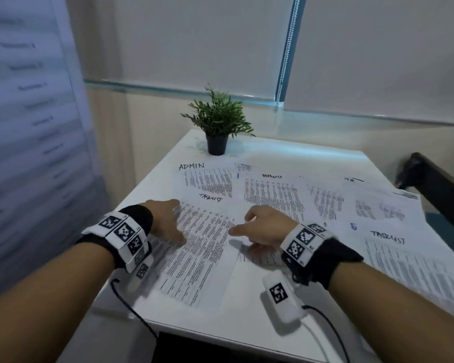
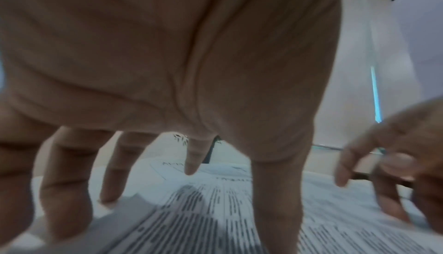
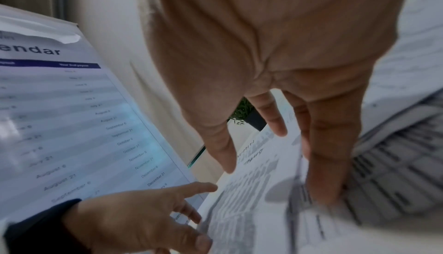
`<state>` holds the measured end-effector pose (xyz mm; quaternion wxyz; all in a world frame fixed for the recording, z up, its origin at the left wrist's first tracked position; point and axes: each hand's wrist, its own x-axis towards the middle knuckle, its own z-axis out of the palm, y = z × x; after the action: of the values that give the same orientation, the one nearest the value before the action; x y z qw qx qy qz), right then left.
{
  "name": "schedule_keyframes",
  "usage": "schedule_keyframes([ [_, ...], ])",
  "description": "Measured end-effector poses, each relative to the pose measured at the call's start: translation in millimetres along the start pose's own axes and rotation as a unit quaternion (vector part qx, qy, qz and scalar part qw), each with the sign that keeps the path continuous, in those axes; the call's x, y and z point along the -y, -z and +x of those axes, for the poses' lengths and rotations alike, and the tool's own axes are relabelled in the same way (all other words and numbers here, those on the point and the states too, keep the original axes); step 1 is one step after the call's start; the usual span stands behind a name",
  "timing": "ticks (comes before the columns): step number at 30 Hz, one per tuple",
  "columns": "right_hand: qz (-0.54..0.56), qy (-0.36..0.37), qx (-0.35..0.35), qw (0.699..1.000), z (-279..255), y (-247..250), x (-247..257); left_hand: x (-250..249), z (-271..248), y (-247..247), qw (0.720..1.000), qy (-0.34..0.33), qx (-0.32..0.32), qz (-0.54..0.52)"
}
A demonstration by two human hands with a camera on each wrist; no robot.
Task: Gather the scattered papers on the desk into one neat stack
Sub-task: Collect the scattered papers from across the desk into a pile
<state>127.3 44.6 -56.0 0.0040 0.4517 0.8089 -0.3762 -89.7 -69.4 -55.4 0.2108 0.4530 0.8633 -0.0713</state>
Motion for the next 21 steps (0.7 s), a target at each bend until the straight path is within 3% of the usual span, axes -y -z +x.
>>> schedule_keyframes([
  [7, 0.121, -0.027, 0.041, 0.991, 8.0, -1.0, -9.5, -7.6, 8.0, 8.1, 0.998, 0.007, -0.030, -0.046],
  [10, 0.255, -0.015, 0.054, 0.965, 7.8, 8.0, -16.0, -9.9, 6.2, 32.2, 0.997, -0.005, -0.079, -0.016],
  [13, 0.341, 0.000, 0.064, 0.938, 5.0, 25.8, -12.3, -17.7, 2.5, 58.8, 0.988, -0.039, -0.079, -0.125],
  [18, 0.287, 0.025, -0.104, 0.952, 17.2, 79.4, -25.7, -52.8, 21.7, 64.4, 0.965, -0.071, -0.132, -0.215],
  [21, 0.245, 0.008, -0.205, 0.947, 32.4, 113.6, -53.8, -78.0, 40.5, 53.3, 0.939, -0.085, -0.096, -0.320],
])
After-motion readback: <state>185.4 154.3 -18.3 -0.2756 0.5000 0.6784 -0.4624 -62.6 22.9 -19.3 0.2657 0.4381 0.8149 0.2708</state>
